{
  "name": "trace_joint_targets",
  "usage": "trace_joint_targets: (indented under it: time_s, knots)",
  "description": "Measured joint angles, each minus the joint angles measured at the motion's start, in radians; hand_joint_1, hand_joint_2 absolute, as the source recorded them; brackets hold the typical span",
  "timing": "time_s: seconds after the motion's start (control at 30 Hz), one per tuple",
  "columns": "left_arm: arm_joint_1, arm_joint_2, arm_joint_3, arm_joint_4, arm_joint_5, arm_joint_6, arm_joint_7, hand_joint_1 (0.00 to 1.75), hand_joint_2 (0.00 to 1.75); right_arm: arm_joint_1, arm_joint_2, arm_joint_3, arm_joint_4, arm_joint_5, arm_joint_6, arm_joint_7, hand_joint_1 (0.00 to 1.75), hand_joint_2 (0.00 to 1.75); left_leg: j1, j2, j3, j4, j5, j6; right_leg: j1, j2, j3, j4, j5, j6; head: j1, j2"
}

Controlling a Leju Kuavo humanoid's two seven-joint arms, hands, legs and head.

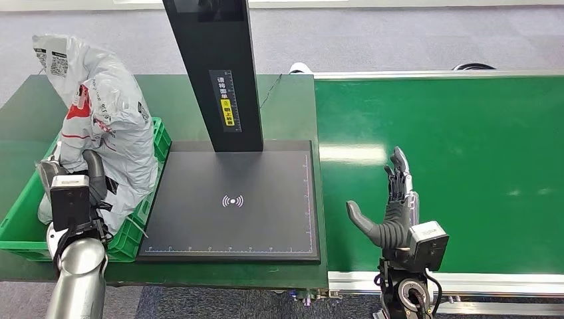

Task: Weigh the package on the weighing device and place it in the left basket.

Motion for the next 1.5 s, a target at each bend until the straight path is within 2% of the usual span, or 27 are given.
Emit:
trace_joint_targets:
  time_s: [0.47, 0.6, 0.73, 0.83, 0.87, 0.93, 1.0, 1.2, 1.27, 1.33, 1.43, 1.5]
  knots:
    - [-0.023, 0.004, 0.029, 0.062, -0.009, 0.015, 0.008, 1.75, 1.75, 0.0, 0.0, -0.004, 0.0, 0.0, 0.0, 0.0, 0.0, 1.75, 0.0, 0.0, 0.0, 0.0, 0.0, 0.0, 0.0, 0.0, 0.0, 0.0, 0.0, 0.0, 0.0, 0.0]
    - [-0.065, 0.025, 0.069, 0.127, -0.002, 0.088, -0.004, 1.75, 1.75, 0.0, 0.0, -0.005, 0.0, 0.0, 0.002, 0.0, 0.0, 1.75, 0.0, 0.0, 0.0, 0.0, 0.0, 0.0, 0.0, 0.0, 0.0, 0.0, 0.0, 0.0, 0.0, 0.0]
    - [-0.118, 0.056, 0.124, 0.227, 0.014, 0.204, -0.085, 1.75, 1.75, -0.002, 0.0, -0.005, 0.0, 0.0, 0.005, 0.0, 0.0, 1.75, 0.001, -0.001, 0.0, 0.0, 0.001, 0.0, 0.001, 0.0, 0.0, 0.0, 0.0, 0.0, 0.0, 0.0]
    - [-0.13, 0.063, 0.144, 0.252, 0.009, 0.249, -0.124, 1.75, 1.75, -0.002, 0.0, -0.005, 0.0, 0.0, 0.006, 0.001, 0.0, 1.75, 0.001, 0.0, 0.0, 0.0, 0.001, -0.001, 0.001, 0.0, 0.0, 0.0, 0.0, 0.0, 0.0, 0.0]
    - [-0.137, 0.065, 0.163, 0.263, -0.002, 0.272, -0.154, 1.75, 1.75, -0.002, 0.0, -0.005, 0.0, 0.0, 0.007, 0.002, 0.0, 1.75, 0.001, 0.0, 0.0, 0.0, 0.001, -0.001, 0.001, 0.0, 0.0, 0.0, 0.0, 0.0, 0.0, 0.0]
    - [-0.171, 0.053, 0.279, 0.283, -0.063, 0.319, -0.267, 1.75, 1.75, -0.003, 0.001, -0.001, 0.0, -0.002, 0.007, 0.006, 0.0, 1.75, 0.0, 0.0, 0.0, 0.0, 0.001, -0.001, 0.0, 0.001, 0.0, 0.0, 0.0, 0.0, 0.0, 0.0]
    - [-0.201, 0.027, 0.395, 0.275, -0.117, 0.324, -0.333, 1.75, 1.75, -0.004, 0.001, 0.003, 0.0, -0.004, 0.003, 0.008, 0.0, 1.75, 0.0, 0.0, 0.0, 0.0, 0.0, -0.001, 0.0, 0.0, 0.0, 0.0, 0.0, 0.0, 0.0, 0.0]
    - [-0.241, -0.014, 0.484, 0.277, -0.179, 0.324, -0.336, 1.75, 1.75, -0.003, 0.001, 0.005, 0.0, -0.008, -0.011, 0.009, 0.0, 1.75, 0.0, -0.001, 0.0, 0.0, 0.0, 0.0, 0.0, 0.0, 0.0, 0.0, 0.0, 0.0, 0.0, 0.0]
    - [-0.26, -0.018, 0.494, 0.313, -0.206, 0.324, -0.326, 1.75, 1.75, -0.003, 0.001, 0.005, 0.0, -0.01, -0.012, 0.009, 0.0, 1.75, 0.0, -0.001, 0.0, 0.0, 0.001, 0.0, 0.0, 0.0, 0.0, 0.0, 0.0, 0.0, 0.0, 0.0]
    - [-0.277, -0.015, 0.486, 0.368, -0.226, 0.321, -0.272, 1.75, 1.75, -0.003, 0.001, 0.006, 0.0, -0.012, -0.013, 0.009, 0.0, 1.75, 0.0, 0.0, 0.0, 0.0, 0.001, -0.001, 0.0, 0.0, 0.0, 0.0, 0.0, 0.0, 0.0, 0.0]
    - [-0.297, 0.002, 0.434, 0.461, -0.249, 0.272, -0.11, 1.75, 1.75, -0.003, -0.001, 0.006, 0.0, -0.013, -0.013, 0.01, 0.0, 1.75, 0.0, 0.0, 0.0, 0.0, 0.001, -0.001, 0.0, 0.0, 0.0, 0.0, 0.0, 0.0, 0.0, 0.0]
    - [-0.313, 0.023, 0.38, 0.529, -0.285, 0.185, 0.026, 1.75, 1.75, -0.005, -0.002, 0.005, 0.0, -0.011, -0.008, 0.014, 0.0, 1.75, 0.0, -0.001, 0.0, 0.0, 0.001, -0.001, 0.0, 0.0, 0.0, 0.0, 0.0, 0.0, 0.0, 0.0]
